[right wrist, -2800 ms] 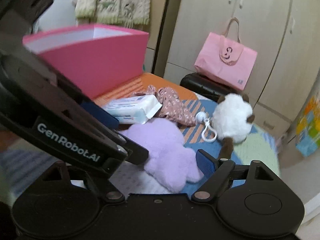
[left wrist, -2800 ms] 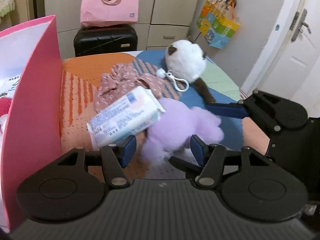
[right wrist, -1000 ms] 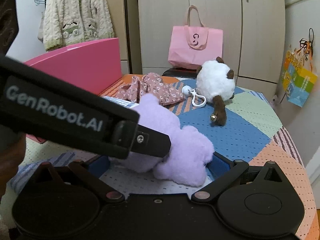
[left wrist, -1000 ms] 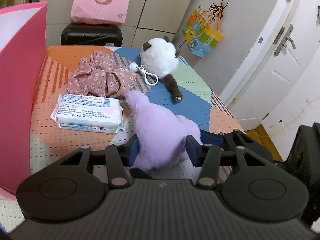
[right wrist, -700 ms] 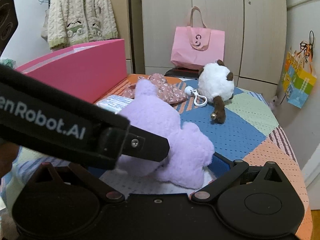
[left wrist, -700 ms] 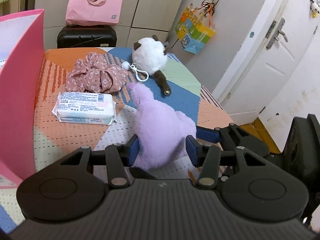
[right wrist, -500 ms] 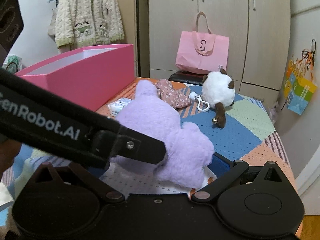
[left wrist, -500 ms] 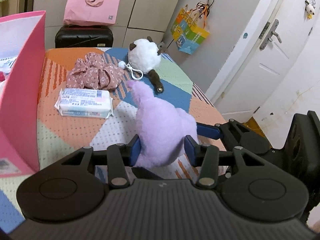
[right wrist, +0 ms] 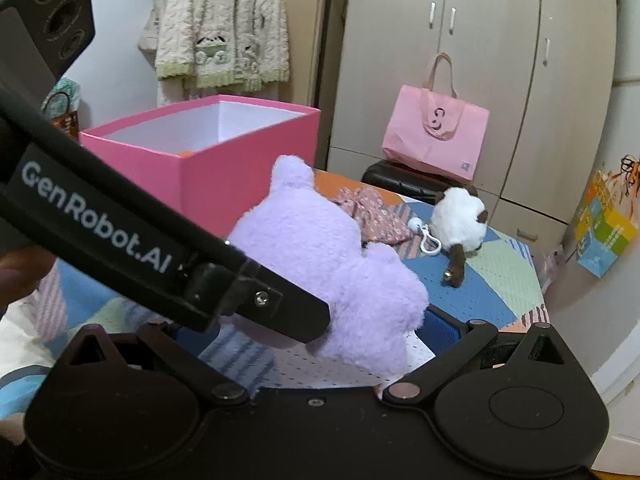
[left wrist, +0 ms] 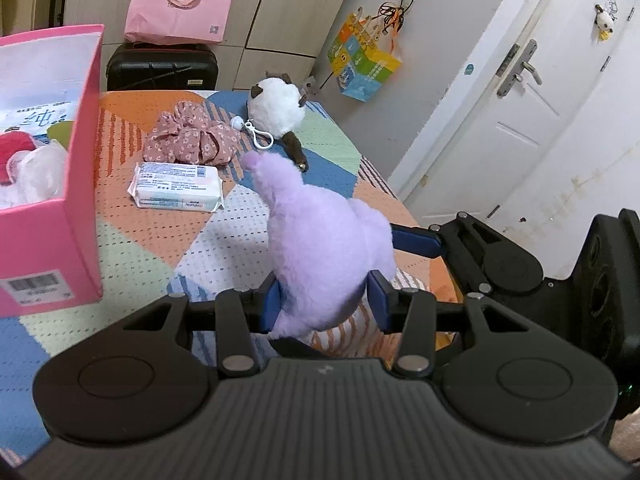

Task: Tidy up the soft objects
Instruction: 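Lift the lilac plush with the left tool and carry it into the shoebox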

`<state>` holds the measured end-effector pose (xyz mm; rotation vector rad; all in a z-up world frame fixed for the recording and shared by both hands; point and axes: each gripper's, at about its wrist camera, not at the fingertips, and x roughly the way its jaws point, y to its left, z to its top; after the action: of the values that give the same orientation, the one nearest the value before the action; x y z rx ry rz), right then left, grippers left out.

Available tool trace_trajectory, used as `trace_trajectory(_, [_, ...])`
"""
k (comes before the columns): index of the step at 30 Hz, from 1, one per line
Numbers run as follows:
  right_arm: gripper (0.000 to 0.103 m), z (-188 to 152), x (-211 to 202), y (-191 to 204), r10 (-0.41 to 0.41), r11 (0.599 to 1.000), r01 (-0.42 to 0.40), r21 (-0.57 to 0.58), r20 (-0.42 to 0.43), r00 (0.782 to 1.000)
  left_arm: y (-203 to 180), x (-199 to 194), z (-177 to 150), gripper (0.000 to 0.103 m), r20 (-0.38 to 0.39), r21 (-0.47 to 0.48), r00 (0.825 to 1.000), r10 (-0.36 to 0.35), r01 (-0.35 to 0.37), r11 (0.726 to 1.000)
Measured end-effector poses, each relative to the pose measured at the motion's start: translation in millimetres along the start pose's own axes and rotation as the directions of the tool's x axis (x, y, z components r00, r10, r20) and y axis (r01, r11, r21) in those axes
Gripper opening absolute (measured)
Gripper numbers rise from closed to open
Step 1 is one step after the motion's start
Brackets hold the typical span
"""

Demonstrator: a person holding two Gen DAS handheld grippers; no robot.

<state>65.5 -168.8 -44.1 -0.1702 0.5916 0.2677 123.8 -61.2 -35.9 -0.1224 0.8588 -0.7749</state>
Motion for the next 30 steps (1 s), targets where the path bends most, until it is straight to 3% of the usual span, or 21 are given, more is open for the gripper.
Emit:
trace_trajectory(7, [0.103,17.3,-22.3,16.0,0.095,0.995,-0.095,-0.001,0.007,0.995,-1.6,-38.1,-3.3,0.040,-0.004,0.020,1.000,-0.005,0.005,1.000])
trace_trajectory(15, [0.103,49.7,-35.9,45.3,0.245,0.969,-0.244,-0.034,0.032,0.969,6.4,-89.5,-6.0,0.037,0.024,0.013,0.999,0.022,-0.022,1.000])
trace_trajectory(30, [0.103,117.9,8.8,85.4,0.314,0.948,-0.308,-0.080,0.083,0.946,72.5,-140.9,32.1,0.035,0.155,-0.058,0.980,0.127,-0.119,0.991])
